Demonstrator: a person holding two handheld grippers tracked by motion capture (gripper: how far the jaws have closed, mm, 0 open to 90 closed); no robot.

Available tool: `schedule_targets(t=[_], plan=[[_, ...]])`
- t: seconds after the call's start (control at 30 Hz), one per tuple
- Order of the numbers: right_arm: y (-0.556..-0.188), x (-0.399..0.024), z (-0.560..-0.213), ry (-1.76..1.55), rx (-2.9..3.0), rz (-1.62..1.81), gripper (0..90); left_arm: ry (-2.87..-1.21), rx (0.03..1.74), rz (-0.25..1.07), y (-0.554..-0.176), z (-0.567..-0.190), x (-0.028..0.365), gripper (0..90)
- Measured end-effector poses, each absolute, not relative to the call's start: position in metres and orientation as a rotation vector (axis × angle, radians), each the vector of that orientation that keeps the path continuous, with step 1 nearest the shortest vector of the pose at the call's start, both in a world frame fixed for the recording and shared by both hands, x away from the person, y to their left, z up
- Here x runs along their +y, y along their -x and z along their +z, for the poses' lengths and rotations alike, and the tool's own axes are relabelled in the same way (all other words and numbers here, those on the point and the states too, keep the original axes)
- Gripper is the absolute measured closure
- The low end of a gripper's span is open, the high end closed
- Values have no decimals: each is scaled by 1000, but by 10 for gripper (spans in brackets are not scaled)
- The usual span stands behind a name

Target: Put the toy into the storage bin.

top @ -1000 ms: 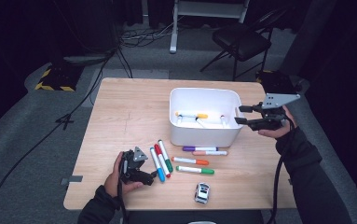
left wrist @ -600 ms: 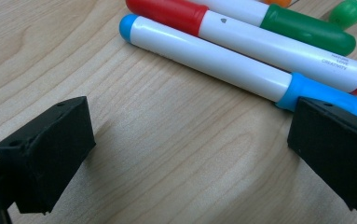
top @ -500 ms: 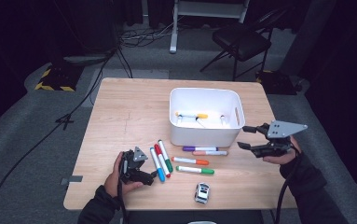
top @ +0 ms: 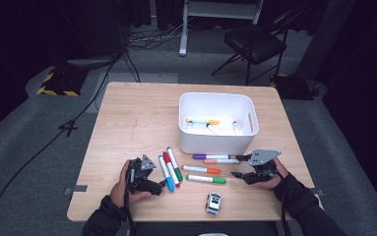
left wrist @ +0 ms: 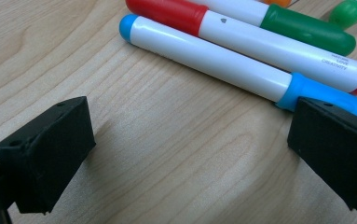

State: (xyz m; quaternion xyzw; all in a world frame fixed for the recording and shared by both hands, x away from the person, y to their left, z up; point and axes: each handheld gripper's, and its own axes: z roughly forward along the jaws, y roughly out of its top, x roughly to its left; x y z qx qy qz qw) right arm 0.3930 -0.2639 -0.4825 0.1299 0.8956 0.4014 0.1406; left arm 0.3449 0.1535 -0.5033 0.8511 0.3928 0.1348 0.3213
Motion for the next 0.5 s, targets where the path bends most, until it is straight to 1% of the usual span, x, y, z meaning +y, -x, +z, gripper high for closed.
schedule_targets(t=[0.23,0.4,0.5], plan=[[-409,-264,-499,-493,2582,1239,349,-2234,1033,351,-345,-503,153,6],[-414,-261,-502,-503,2625,1211,362,-2234,1033,351,-345,-503,153,6],[-416,-263,-502,-512,2661,1211,396,-2237,1038,349,-344,-503,153,7]])
